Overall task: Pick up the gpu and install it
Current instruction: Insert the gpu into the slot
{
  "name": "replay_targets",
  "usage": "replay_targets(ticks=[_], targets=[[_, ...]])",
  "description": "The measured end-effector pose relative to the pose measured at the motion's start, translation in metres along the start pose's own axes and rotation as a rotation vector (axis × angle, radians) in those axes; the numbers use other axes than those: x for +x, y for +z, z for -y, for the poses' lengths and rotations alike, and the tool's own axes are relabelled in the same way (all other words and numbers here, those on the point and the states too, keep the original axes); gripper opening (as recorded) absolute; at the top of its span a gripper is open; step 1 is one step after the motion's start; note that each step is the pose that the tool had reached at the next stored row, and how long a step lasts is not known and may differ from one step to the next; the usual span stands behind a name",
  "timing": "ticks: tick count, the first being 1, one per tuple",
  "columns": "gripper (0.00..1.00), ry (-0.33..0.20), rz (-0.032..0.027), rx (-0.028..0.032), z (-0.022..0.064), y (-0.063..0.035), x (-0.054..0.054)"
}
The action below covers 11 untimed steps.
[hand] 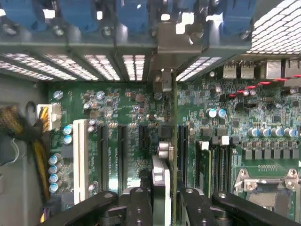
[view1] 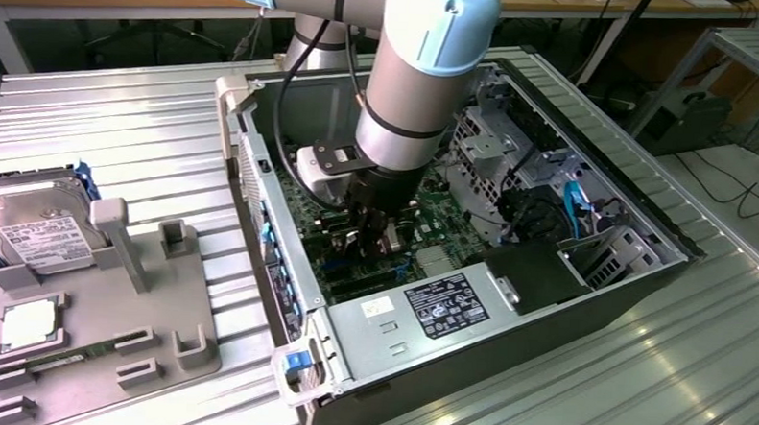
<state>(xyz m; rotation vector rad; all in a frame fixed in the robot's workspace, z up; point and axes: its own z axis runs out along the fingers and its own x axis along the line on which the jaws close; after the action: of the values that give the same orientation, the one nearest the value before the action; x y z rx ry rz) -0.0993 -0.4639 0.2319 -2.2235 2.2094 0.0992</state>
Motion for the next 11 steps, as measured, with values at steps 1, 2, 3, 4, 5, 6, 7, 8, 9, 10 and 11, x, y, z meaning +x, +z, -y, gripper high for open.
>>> replay_targets(ticks=[1,2,3,4,5,6,7,8,9,10,11], targets=[[0.29,0.0,-0.0008,-0.0001,0.0001,-0.0004,0.0],[0.35,0.0,-0.0023,-0.0009,0.0001,-0.0015,0.0],[0.35,0.0,-0.0018,-0.0006,0.0001,-0.0027,0.0],[0.35,0.0,-0.0017,-0.0006,0.0,-0.0051,0.0],[0.35,0.0,-0.0017,-0.0003,-0.0001,-0.0089,0.0],[0.35,-0.001,-0.0017,0.0001,-0.0002,-0.0131,-0.001],[0.35,-0.001,-0.0018,0.0005,-0.0004,-0.0177,-0.001],[0.35,-0.001,-0.0019,0.0009,-0.0007,-0.0226,-0.001],[0.35,0.0,-0.0022,0.001,-0.0009,-0.0273,-0.002],[0.35,-0.001,-0.0022,0.0013,-0.001,-0.0321,-0.002],[0.35,-0.001,-0.0022,0.0013,-0.0012,-0.0368,-0.002]])
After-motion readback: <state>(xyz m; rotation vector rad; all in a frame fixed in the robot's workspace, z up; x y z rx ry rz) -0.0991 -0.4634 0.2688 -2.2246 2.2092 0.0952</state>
